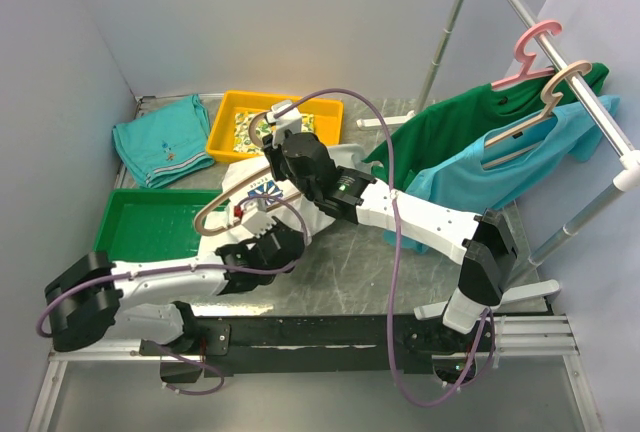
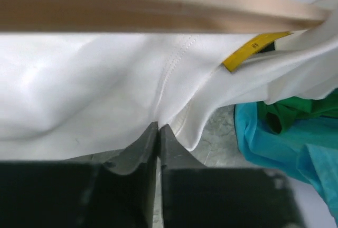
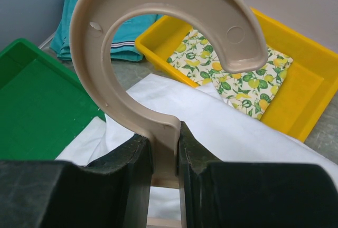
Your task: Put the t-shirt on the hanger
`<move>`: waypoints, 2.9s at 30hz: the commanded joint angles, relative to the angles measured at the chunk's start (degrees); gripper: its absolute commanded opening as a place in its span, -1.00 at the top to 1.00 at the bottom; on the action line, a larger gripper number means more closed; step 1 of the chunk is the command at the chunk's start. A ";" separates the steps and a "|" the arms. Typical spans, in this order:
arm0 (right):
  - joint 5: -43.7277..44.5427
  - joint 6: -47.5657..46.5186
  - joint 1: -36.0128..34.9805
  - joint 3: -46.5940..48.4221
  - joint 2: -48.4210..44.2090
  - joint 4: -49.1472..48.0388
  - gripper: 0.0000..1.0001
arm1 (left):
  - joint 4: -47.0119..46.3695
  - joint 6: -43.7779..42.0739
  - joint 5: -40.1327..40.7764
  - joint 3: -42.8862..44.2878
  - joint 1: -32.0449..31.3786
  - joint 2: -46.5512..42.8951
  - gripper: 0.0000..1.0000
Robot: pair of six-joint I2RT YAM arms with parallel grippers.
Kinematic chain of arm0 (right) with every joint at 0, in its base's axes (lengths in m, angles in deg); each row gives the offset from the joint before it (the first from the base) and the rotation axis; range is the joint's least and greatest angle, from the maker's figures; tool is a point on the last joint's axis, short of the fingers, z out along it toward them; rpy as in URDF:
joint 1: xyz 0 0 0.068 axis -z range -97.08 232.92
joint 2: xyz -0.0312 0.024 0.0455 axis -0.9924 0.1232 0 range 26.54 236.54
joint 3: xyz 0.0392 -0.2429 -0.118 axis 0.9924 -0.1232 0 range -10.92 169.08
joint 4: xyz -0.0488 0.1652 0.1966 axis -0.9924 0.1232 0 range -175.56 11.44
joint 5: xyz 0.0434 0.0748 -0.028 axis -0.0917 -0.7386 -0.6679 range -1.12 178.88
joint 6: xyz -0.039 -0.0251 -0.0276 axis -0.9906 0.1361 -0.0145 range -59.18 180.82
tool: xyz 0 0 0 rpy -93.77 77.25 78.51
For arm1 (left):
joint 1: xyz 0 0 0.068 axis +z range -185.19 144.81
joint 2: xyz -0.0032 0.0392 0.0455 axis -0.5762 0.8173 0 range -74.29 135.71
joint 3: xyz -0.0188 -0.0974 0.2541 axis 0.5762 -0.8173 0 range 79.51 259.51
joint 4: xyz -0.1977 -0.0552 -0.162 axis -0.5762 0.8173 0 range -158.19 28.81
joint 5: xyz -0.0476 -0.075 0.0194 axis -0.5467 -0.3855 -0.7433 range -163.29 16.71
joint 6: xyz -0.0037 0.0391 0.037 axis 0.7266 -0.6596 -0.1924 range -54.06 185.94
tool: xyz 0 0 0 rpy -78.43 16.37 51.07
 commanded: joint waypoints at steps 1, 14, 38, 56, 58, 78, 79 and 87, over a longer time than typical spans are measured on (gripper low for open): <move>2.25 -0.42 0.28 1.89 -3.28 -2.18 1.00 | 3.67 1.84 5.18 -1.93 0.86 -8.30 0.98; 7.44 -2.17 1.86 0.13 -8.20 -4.55 1.00 | 18.96 6.76 8.70 -8.88 4.73 -33.09 0.98; 9.72 -7.10 2.04 -0.84 -11.02 -5.96 1.00 | 21.80 -16.16 5.37 -2.38 22.11 -46.64 0.98; 16.31 -15.53 0.20 10.49 -4.17 -7.27 1.00 | 22.94 -38.12 2.11 21.05 27.41 -41.20 0.98; 16.41 -16.50 -0.07 14.88 -2.76 -6.31 1.00 | 19.71 -42.69 0.10 25.11 27.41 -38.91 0.98; 21.50 -20.90 -1.91 42.75 9.37 -4.37 1.00 | 18.10 -63.98 -14.07 59.58 27.41 -11.65 0.96; 21.07 -20.64 -2.44 42.84 9.03 -4.03 1.00 | 17.93 -64.42 -13.89 59.94 27.41 -11.65 0.94; 7.73 -16.15 -5.26 39.79 4.46 0.82 1.00 | 16.27 -68.99 -16.78 65.21 27.41 -8.14 0.28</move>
